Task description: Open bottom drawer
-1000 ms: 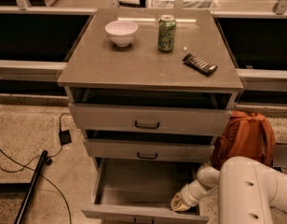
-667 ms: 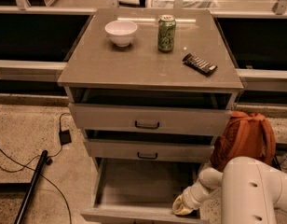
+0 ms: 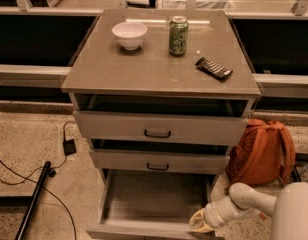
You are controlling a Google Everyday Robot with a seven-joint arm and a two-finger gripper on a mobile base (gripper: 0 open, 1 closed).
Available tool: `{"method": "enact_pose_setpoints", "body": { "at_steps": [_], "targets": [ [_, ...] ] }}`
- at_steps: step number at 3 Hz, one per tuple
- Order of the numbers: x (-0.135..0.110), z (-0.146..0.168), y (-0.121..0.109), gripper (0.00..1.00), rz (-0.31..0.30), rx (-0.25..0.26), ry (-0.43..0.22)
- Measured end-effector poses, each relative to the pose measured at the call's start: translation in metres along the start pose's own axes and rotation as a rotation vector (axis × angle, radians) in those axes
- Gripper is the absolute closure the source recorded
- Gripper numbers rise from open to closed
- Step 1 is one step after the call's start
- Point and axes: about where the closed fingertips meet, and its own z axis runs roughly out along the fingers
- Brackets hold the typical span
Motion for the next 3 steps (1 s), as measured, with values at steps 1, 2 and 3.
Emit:
{"method": "enact_pose_setpoints", "body": {
  "at_steps": [1, 2, 3],
  "targets": [
    [-0.0348, -0.0450, 0.0009, 1.00, -0.122, 0.120, -0.093],
    [-0.0330, -0.0498, 0.0037, 0.82, -0.140, 0.143, -0.099],
    [-0.0336, -0.0489, 0.0034, 0.59, -0.139, 0.141, -0.099]
  ]
}}
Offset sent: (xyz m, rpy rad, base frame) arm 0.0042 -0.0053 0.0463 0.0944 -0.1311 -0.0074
